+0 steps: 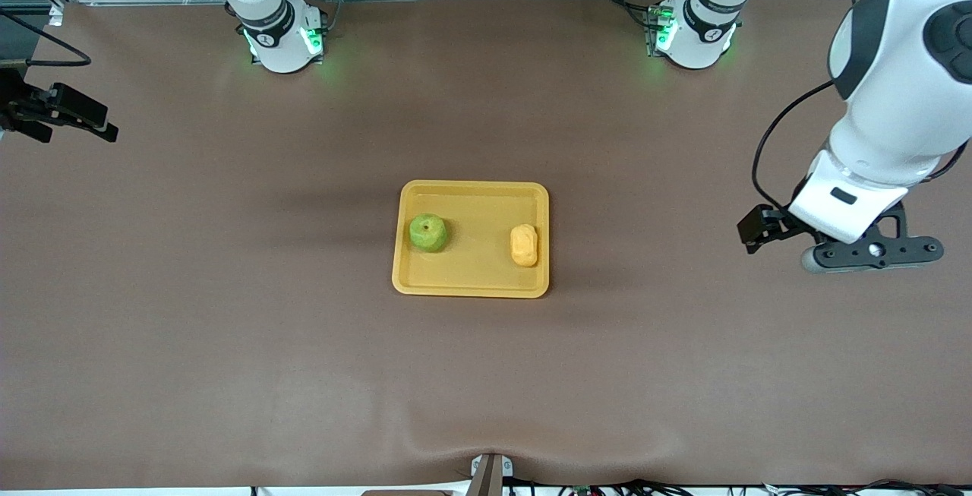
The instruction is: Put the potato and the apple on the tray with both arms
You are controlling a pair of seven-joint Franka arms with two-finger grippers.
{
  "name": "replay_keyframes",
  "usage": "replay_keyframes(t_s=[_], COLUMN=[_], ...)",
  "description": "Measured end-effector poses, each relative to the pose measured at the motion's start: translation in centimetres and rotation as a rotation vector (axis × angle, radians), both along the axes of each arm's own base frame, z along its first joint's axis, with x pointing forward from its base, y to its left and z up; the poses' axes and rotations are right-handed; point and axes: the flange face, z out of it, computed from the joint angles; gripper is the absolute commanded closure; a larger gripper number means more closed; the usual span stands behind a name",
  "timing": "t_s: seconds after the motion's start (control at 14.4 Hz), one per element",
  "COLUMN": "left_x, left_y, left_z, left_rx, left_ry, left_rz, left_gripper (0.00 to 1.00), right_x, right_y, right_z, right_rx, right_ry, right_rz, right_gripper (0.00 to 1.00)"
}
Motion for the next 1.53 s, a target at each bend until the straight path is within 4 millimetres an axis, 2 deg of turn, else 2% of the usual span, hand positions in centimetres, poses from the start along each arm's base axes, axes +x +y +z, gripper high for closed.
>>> replay_keyframes(t_s=[0.21,0.49,0.9,1.11,1.18,1.53], left_x=[-2.4,-6.9,-12.3,-13.4,-13.6,-13.8], left_y=[0.2,1.2,5.3,9.0,9.6,8.8], left_z=[2.2,6.0,7.6,8.3,8.4,8.2], left_rx=[0.023,0.027,-0.039,-0.106,-0.112,-0.106], left_ry=[0.054,0.127,0.154,0.166,0.168,0.185], left_rz=[0.006,0.036,0.111,0.122,0.118,0.058], left_gripper=[0.0,0.0,0.0,0.0,0.0,0.0], right_x=[-0.3,-0.3,-0.2,-0.2,-0.2,-0.2], right_y=[-0.1,-0.1,-0.1,-0.1,-0.1,-0.2], right_z=[-0.3,-0.4,-0.6,-0.9,-0.9,-1.0], right_rx=[-0.001,-0.004,-0.006,-0.006,-0.006,-0.007], right_ry=[0.032,0.033,0.038,0.048,0.051,0.054], right_rz=[-0.001,0.0,0.0,0.0,0.0,-0.001], right_gripper=[0.0,0.0,0.0,0.0,0.0,0.0])
